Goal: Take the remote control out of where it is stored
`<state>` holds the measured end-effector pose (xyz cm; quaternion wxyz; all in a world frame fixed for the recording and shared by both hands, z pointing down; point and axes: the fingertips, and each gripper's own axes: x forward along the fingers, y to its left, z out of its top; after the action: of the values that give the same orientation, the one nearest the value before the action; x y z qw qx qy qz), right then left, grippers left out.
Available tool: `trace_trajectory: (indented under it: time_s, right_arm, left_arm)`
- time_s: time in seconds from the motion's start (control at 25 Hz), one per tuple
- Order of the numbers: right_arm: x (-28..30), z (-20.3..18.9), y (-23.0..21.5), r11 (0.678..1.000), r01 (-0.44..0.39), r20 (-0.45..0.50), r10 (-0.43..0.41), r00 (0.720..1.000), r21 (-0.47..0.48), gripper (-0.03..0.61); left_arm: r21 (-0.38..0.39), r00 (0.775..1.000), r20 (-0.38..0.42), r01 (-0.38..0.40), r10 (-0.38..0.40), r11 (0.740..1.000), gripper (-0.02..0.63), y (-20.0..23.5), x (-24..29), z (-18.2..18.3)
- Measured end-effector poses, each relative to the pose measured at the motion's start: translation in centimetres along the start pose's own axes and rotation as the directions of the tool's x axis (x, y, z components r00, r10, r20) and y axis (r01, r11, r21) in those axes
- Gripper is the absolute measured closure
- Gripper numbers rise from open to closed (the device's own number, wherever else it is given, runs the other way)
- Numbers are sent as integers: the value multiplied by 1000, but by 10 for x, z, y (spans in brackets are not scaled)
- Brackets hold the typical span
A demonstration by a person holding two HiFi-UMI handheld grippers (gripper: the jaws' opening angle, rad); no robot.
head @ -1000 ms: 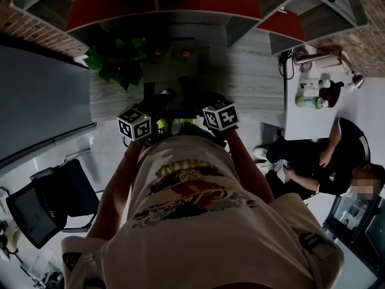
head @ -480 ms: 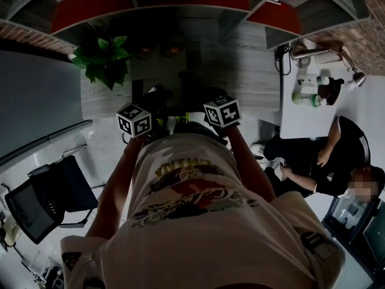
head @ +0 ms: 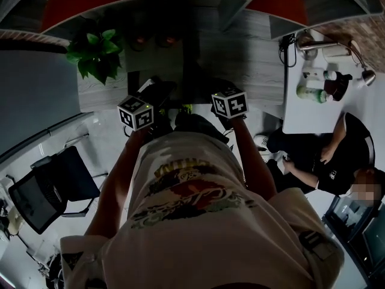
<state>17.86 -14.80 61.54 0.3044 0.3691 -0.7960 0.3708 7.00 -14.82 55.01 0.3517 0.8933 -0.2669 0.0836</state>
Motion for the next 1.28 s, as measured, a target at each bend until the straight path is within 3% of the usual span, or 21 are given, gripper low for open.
trace_trajectory:
  time_s: [0.56, 0.96, 1.28]
  right_arm:
    - [32, -15, -50, 998, 67, -35, -67, 997, 7, 360]
    - [52, -16, -57, 996, 89, -45, -90, 995, -28, 360]
    - [61, -6, -61, 994, 102, 1, -102, 995, -26, 359]
  left_arm:
    - [-53, 999, -24, -34, 33, 998, 609, -4, 3, -12]
    - [-80, 998, -23, -66, 64, 995, 609, 0, -4, -18]
    - [-89, 998, -11, -68, 68, 994, 609, 0, -8, -15]
